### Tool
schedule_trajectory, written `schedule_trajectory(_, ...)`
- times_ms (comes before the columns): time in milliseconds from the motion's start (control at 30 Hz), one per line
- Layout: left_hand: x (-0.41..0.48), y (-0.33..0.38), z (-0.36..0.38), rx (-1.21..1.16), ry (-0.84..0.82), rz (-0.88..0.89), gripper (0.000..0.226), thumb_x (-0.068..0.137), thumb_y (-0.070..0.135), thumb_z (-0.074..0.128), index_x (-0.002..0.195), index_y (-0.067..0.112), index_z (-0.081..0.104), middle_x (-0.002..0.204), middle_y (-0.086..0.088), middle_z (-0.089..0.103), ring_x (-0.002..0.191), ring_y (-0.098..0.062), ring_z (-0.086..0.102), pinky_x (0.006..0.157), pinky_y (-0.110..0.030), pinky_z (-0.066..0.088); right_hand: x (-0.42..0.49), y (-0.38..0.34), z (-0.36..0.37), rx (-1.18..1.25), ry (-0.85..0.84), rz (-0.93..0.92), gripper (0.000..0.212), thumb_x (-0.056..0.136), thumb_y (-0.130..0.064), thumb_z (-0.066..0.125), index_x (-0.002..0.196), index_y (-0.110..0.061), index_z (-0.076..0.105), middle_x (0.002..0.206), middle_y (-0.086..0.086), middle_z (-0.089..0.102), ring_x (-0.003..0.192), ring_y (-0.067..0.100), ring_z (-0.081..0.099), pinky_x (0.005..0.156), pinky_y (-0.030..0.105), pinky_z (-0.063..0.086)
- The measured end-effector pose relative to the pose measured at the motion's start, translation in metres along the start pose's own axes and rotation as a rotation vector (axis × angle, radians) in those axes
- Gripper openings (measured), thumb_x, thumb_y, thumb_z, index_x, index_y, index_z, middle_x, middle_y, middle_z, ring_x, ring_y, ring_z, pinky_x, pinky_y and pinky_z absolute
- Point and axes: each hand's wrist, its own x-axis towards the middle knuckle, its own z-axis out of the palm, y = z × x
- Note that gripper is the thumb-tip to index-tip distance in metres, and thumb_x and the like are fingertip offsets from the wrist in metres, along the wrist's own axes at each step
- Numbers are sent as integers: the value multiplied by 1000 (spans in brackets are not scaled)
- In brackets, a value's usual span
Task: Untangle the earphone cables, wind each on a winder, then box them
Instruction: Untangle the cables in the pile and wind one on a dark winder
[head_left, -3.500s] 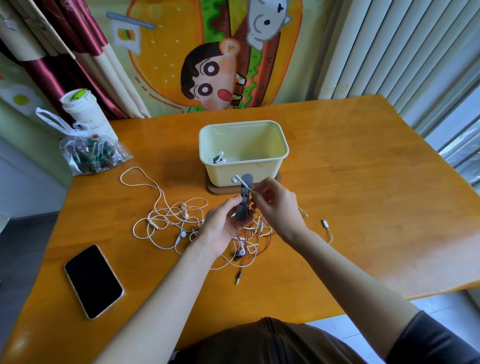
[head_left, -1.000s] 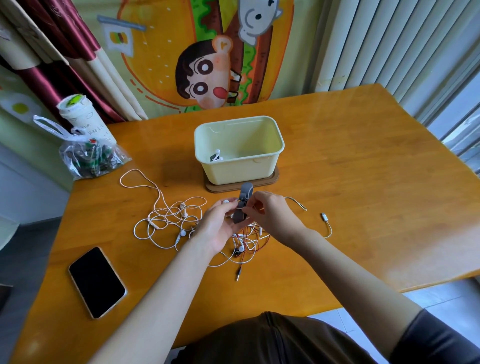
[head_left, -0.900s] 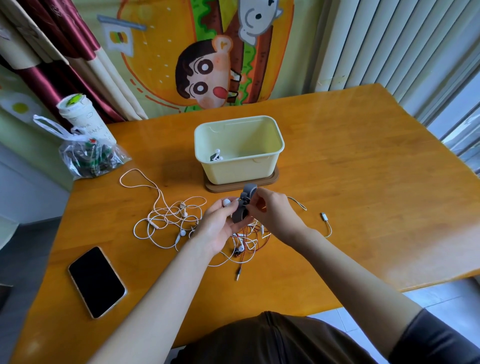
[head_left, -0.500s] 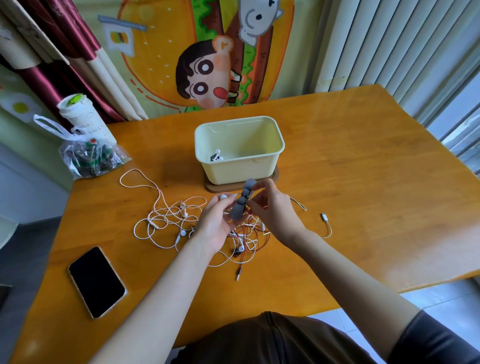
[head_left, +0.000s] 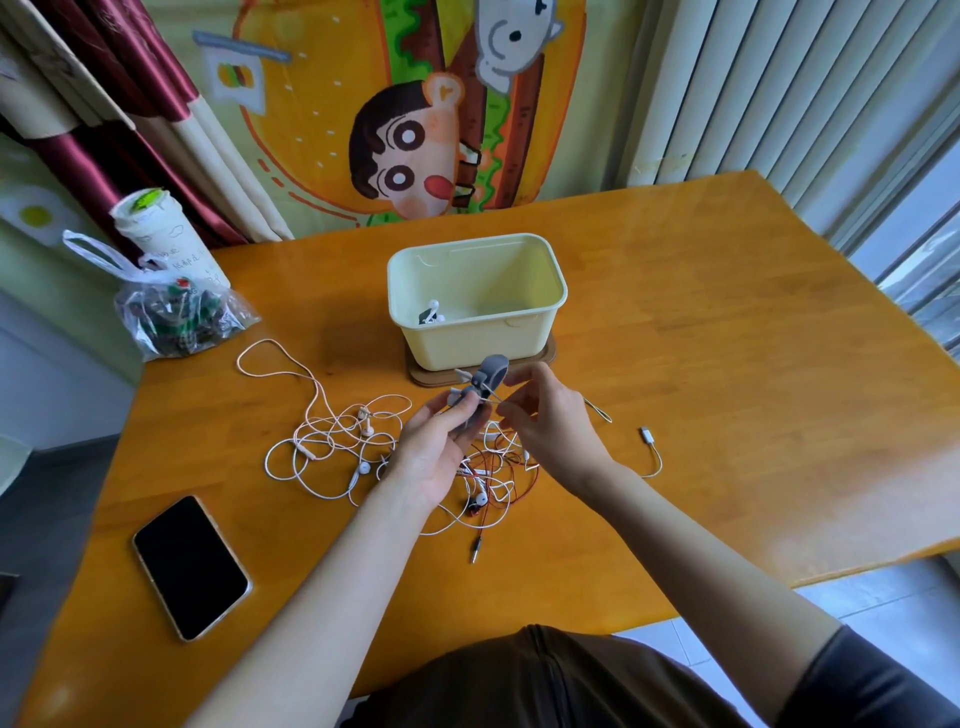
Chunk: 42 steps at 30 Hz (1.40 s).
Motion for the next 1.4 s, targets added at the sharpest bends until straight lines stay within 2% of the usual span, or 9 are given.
schedule_trajectory(233,-3,-1,1,-52,23,-56,16,87,-1,59,103,-1,60,95,-13,67,86,-21,67,79,-27,56,2,1,0,-101,2,-26,13,88,-6,58,98,-6,68,91,3,70,78,12,62,72,23,51)
schedule_trajectory(400,-2,-1,1,41,6,-26,10,88,-2,57,96,2,62,94,-11,67,86,-19,65,76,-24,57,3,1,2,-94,-63,12,7,89,-13,59,89,-8,63,89,6,68,80,20,63,71,32,54)
schedule_trajectory(667,-3,3,4,-51,11,-6,11,90,0,55,100,1,61,102,-13,65,93,-21,63,78,-25,57,1,4,1,-106,-105,39,4,90,-11,56,87,-10,58,84,4,67,78,18,65,70,30,54)
schedule_trajectory(767,-4,2,4,-16,-12,-6,14,92,0,53,103,1,61,104,-13,65,94,-21,63,84,-28,54,2,6,-1,-138,-134,33,9,90,-14,57,96,-9,60,90,1,64,85,19,63,75,28,53)
schedule_trajectory(900,-4,1,3,103,-31,25,16,93,2,51,105,5,63,101,-10,67,92,-17,63,88,-27,50,1,0,-2,-43,-171,39,32,93,-27,57,119,-9,51,105,0,61,95,15,59,84,27,51)
schedule_trajectory(1033,-4,-1,4,248,-24,59,16,94,9,53,106,12,63,102,-5,67,94,-14,60,84,-26,45,1,-2,1,-53,-124,38,22,95,-30,53,109,-13,54,90,3,66,82,17,63,72,29,52)
schedule_trajectory(1200,-5,-3,2,159,-55,53,15,96,9,50,101,9,64,93,-4,68,86,-12,62,77,-22,49,0,1,2,-151,-90,-90,15,97,-18,51,90,-9,61,75,4,65,69,20,62,65,33,51)
schedule_trajectory(1333,-4,-6,1,208,-48,44,20,98,14,46,107,6,62,99,-8,67,91,-16,61,76,-23,50,-2,5,4,-313,-64,-182,20,98,-17,46,96,-3,61,90,7,57,75,24,55,66,34,46)
schedule_trajectory(1400,-3,-6,0,278,-23,33,24,100,17,44,110,6,62,103,-10,66,97,-20,60,80,-27,49,-4,7,5,-376,-79,-191,23,100,-18,43,100,-3,62,95,5,51,75,21,52,64,27,40)
